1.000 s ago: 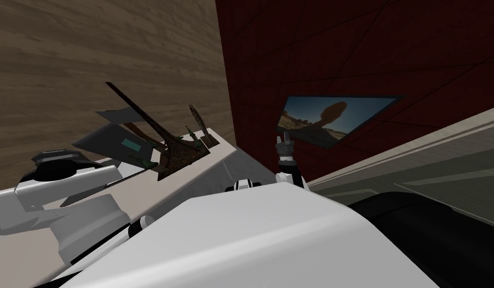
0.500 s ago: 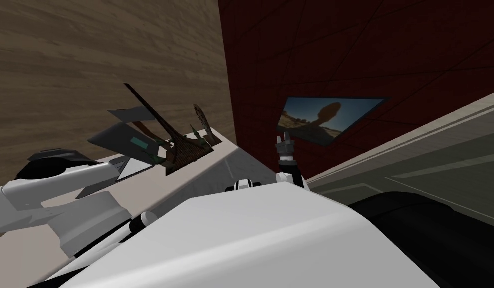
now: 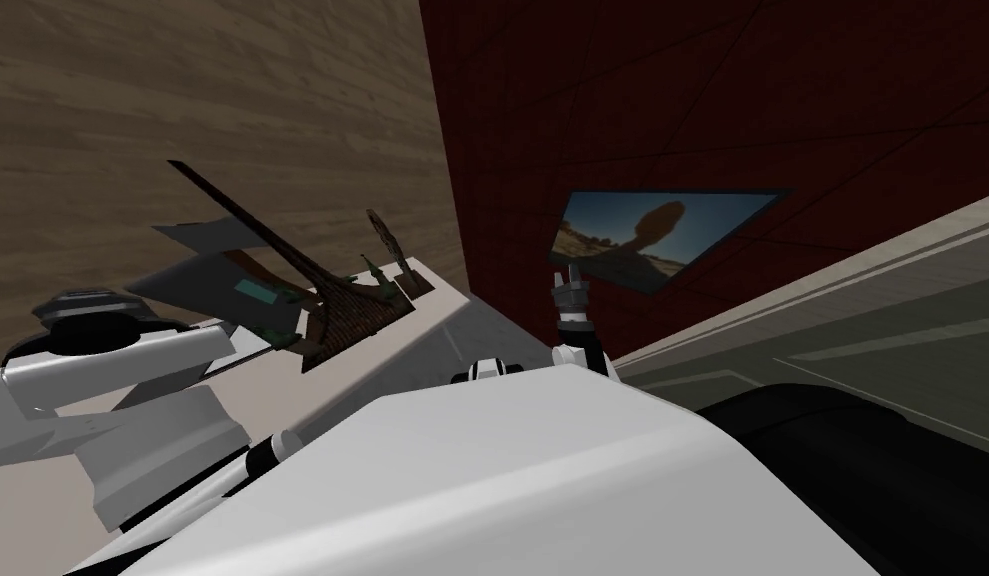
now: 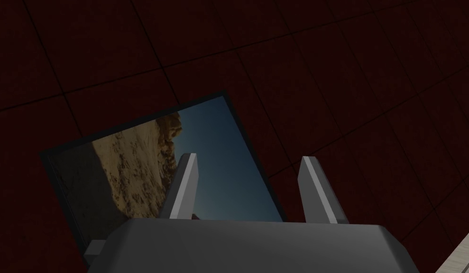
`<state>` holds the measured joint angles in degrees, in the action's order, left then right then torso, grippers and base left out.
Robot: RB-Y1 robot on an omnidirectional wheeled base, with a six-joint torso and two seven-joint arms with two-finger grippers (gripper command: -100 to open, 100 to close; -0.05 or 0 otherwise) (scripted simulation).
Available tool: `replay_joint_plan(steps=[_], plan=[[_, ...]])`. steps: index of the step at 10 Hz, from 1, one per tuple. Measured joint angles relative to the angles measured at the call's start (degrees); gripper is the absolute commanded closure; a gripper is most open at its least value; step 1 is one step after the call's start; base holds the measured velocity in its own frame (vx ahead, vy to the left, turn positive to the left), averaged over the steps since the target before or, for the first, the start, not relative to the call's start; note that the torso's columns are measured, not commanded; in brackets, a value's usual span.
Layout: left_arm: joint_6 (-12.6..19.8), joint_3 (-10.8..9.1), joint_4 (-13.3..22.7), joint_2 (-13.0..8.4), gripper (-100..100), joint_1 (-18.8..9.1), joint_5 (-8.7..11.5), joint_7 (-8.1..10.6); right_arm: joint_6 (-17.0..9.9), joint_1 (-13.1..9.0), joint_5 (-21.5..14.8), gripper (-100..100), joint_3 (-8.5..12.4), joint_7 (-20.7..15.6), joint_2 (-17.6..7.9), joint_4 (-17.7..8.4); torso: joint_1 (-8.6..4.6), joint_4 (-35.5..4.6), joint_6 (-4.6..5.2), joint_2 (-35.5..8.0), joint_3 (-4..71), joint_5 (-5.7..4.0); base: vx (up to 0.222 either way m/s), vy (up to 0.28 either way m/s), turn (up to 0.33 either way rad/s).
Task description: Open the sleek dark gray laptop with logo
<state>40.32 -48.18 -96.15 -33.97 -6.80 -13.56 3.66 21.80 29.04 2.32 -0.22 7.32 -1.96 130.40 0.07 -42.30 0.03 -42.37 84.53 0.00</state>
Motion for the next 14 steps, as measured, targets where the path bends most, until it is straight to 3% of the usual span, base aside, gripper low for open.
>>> replay_joint_plan(steps=[8, 9, 11, 14], plan=[[2.09, -6.95, 1.63, 0.29, -100, -0.88, -8.66, 2.0, -0.01, -0.03, 0.0, 0, 0.0, 0.0, -0.01, -0.01, -0.04, 0.02, 0.01, 0.07, 0.04, 0.0, -0.101, 0.055, -0.243], [2.1, -7.12, 1.71, 0.25, 100, -0.87, -8.76, 2.07, 0.0, 0.0, 0.0, 0, 0.01, 0.0, -0.01, -0.01, -0.08, 0.03, -0.11, 0.18, 0.08, 0.0, 0.026, 0.005, 0.363], [1.89, -5.73, 1.61, 0.23, 100, -1.23, -7.83, 1.84, 0.0, 0.02, 0.0, 0, 0.01, 0.0, 0.0, 0.0, -0.21, 0.11, -0.02, 0.4, 0.24, -0.04, 0.089, -0.044, 0.291], [1.13, -3.6, 0.98, 0.05, 100, -0.58, -4.55, 1.09, 0.0, 0.02, 0.0, 0, 0.01, 0.0, 0.0, 0.0, -0.09, 0.03, -0.03, 0.12, 0.07, -0.02, 0.111, -0.066, 0.222]])
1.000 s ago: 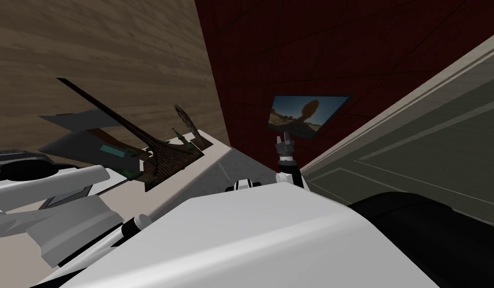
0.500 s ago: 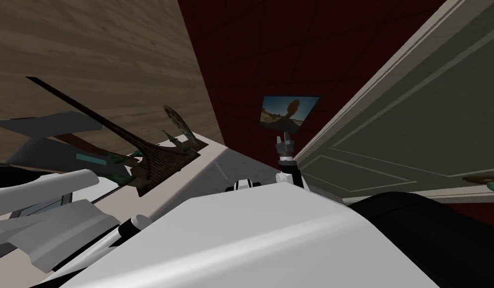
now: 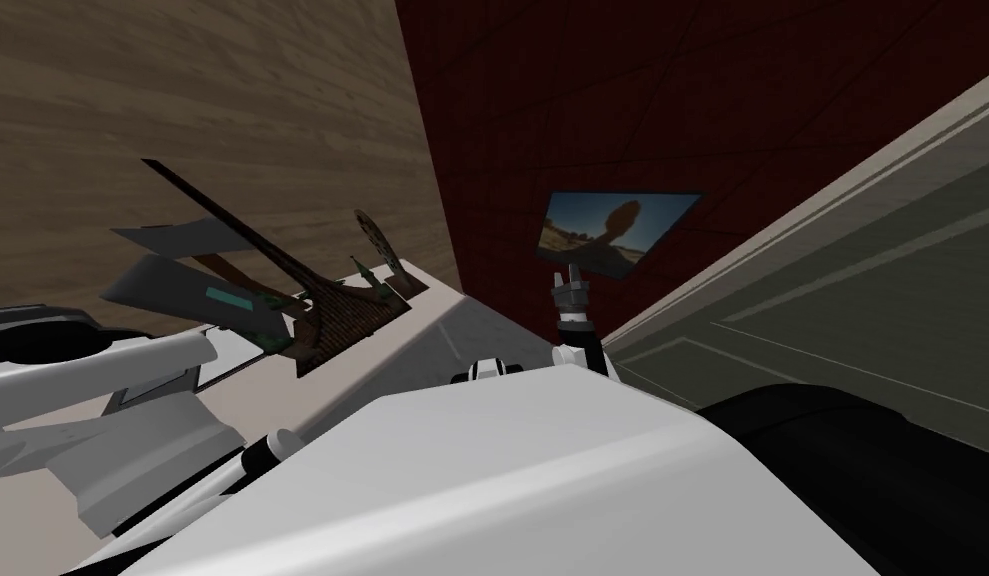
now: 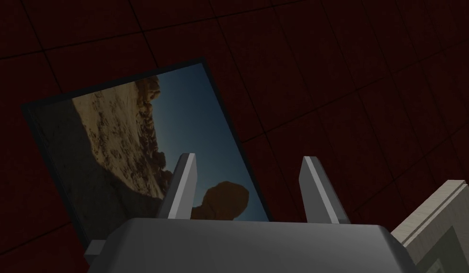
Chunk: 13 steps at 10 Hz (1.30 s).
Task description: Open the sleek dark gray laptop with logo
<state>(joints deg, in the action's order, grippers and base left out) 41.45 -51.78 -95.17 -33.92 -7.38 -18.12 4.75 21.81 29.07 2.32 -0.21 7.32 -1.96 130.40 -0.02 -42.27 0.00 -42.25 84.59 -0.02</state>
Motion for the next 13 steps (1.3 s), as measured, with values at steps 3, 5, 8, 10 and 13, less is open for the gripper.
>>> replay_joint_plan(steps=[3, 5, 8, 10, 13], plan=[[-0.71, 2.28, -0.93, 0.22, 100, 0.59, 2.93, -0.68, 0.0, -0.01, 0.0, 0, 0.0, 0.0, 0.0, 0.0, 0.04, -0.03, 0.0, -0.11, -0.08, 0.03, 0.088, -0.054, 0.224], [-0.79, 3.16, -1.37, 0.16, -100, 0.73, 4.09, -1.01, 0.0, -0.02, 0.0, 0, 0.0, 0.0, -0.01, 0.0, 0.09, -0.04, 0.06, -0.16, -0.09, 0.03, 0.033, -0.028, -0.053], [0.43, 0.89, 0.24, -0.92, -100, -0.3, 0.96, -0.55, 0.0, -0.02, 0.0, 0, 0.0, 0.0, 0.0, 0.0, -0.02, 0.01, -0.01, 0.02, 0.01, 0.0, 0.053, -0.049, -0.133], [0.92, -0.78, 0.96, -1.19, -100, -0.56, -1.17, -0.14, 0.0, -0.02, 0.0, 0, 0.0, 0.0, -0.01, 0.0, 0.0, 0.04, 0.14, 0.07, 0.04, 0.03, 0.051, -0.039, -0.122], [1.41, -3.63, 3.48, -2.43, -100, -1.45, -4.69, 0.61, 0.0, -0.02, 0.0, 0, 0.0, 0.0, 0.0, 0.0, 0.0, 0.18, 0.32, 0.44, 0.27, 0.07, 0.042, -0.044, -0.109]])
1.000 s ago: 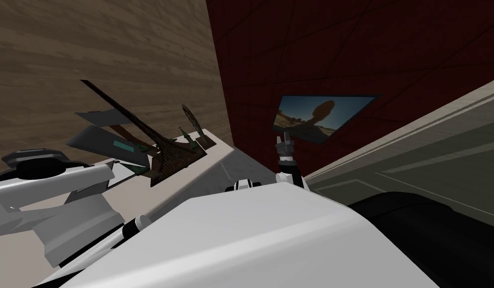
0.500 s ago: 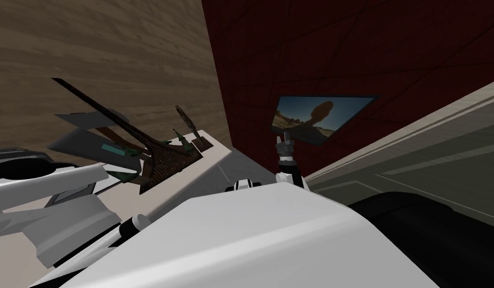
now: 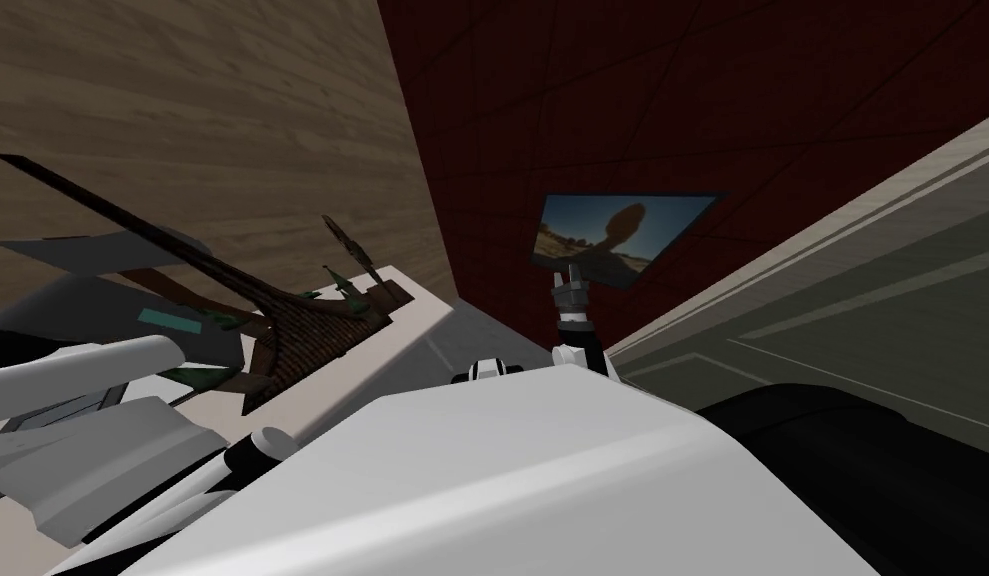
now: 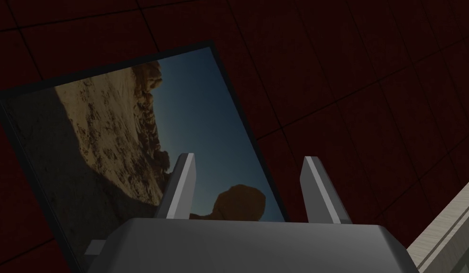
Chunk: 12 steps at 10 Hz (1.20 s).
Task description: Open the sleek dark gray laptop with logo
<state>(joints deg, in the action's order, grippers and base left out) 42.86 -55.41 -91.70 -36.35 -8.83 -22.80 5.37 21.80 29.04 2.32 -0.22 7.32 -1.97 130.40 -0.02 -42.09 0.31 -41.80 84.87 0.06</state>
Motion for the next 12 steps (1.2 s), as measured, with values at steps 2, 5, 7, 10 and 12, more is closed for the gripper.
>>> replay_joint_plan(steps=[2, 5, 7, 10, 12], plan=[[0.0, -0.21, 0.04, -0.11, 100, 0.03, -0.13, 0.06, 0.0, 0.0, 0.0, 0, 0.01, 0.0, -0.01, 0.0, 0.17, -0.1, -0.14, -0.3, -0.19, 0.04, -0.003, -0.003, 0.018], [1.28, -1.46, 0.29, 0.43, 100, -2.25, 1.77, 1.92, 0.0, -0.02, 0.0, 0, 0.02, 0.0, -0.02, -0.01, 0.46, -0.21, -0.28, -0.66, -0.44, 0.17, -0.107, 0.078, 0.031], [2.85, -2.73, 0.03, 1.11, 100, -3.6, 4.11, 3.44, 0.0, -0.02, 0.0, 0, 0.02, 0.0, -0.01, -0.01, 0.01, -0.2, -0.32, -0.5, -0.32, -0.06, -0.13, 0.084, 0.039], [3.44, -3.34, 0.57, 1.11, -100, -4.39, 4.81, 4.36, 0.0, 0.0, 0.0, 0, 0.0, 0.0, 0.0, 0.0, -0.31, -0.07, -0.27, -0.04, -0.03, -0.16, 0.021, -0.012, -0.035], [2.27, -2.56, 0.82, 0.75, -100, -3.27, 2.78, 3.19, 0.0, 0.01, 0.0, 0, 0.0, 0.0, 0.0, 0.0, -0.16, -0.09, -0.29, -0.18, -0.09, -0.11, 0.107, -0.078, -0.044]])
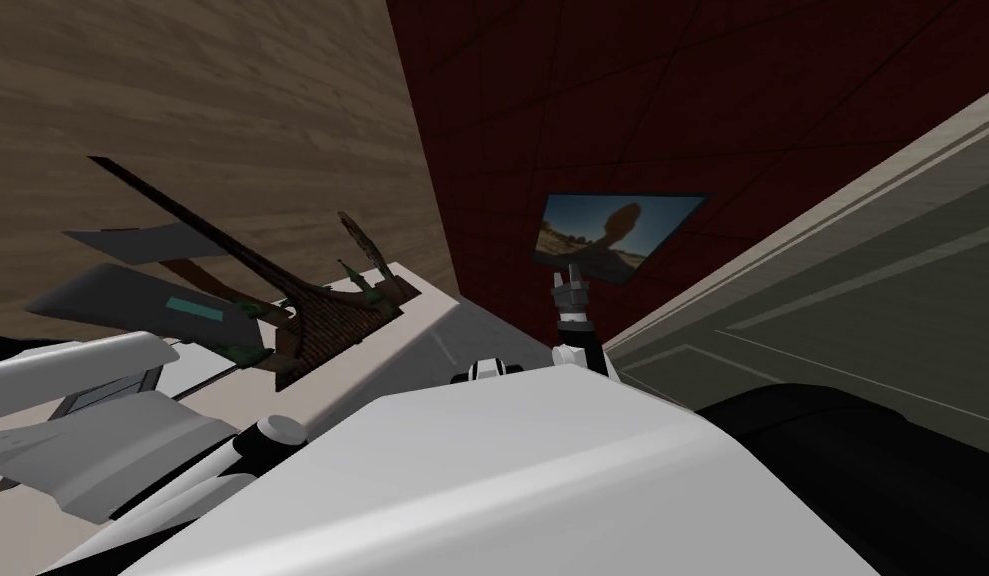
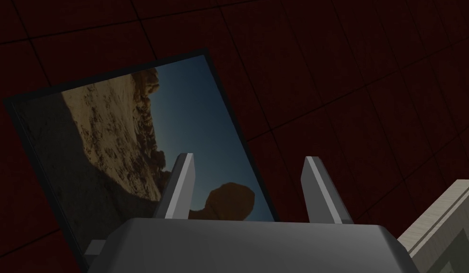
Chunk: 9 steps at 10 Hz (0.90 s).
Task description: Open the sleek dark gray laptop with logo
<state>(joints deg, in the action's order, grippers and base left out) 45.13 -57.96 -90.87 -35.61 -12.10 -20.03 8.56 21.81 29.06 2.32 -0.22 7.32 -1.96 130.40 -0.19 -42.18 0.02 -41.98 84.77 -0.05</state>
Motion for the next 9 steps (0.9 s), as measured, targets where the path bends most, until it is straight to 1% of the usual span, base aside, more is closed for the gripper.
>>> replay_joint_plan(steps=[2, 4, 5, 6, 8, 9], plan=[[-1.02, 0.83, 0.41, -0.55, -100, 0.94, -1.95, -1.19, 0.0, 0.0, 0.0, 0, 0.0, 0.0, 0.0, 0.0, 0.25, -0.11, -0.02, -0.32, -0.22, 0.07, 0.126, -0.069, -0.043], [-2.29, 1.48, 0.88, -1.21, -100, 2.03, -4.09, -2.33, 0.0, -0.01, 0.0, 0, 0.01, 0.0, 0.0, 0.0, 0.15, -0.01, 0.27, -0.18, -0.16, 0.16, 0.066, -0.042, 0.005], [-2.42, 1.47, 0.88, -1.28, -100, 2.1, -4.21, -2.47, 0.0, -0.01, 0.0, 0, 0.01, 0.0, -0.01, 0.0, 0.23, -0.02, 0.21, -0.21, -0.16, 0.14, 0.043, 0.007, 0.121], [-2.53, 1.6, 1.01, -1.64, -100, 2.29, -3.36, -2.67, 0.0, 0.0, 0.0, 0, 0.01, 0.0, -0.01, 0.0, 0.31, -0.06, 0.03, -0.2, -0.15, 0.12, 0.087, 0.012, 0.161], [-2.89, 1.88, 1.38, -2.64, -100, 2.85, -1.1, -3.41, 0.0, 0.0, 0.0, 0, 0.02, 0.0, -0.02, 0.0, 0.29, -0.06, 0.0, -0.17, -0.12, 0.08, 0.1, 0.039, 0.112], [-3.17, 2.0, 1.66, -3.13, -100, 3.14, 0.01, -3.74, 0.0, 0.0, 0.0, 0, 0.02, 0.0, -0.02, 0.0, 0.27, -0.08, -0.01, -0.24, -0.16, 0.08, 0.046, 0.021, 0.023]])
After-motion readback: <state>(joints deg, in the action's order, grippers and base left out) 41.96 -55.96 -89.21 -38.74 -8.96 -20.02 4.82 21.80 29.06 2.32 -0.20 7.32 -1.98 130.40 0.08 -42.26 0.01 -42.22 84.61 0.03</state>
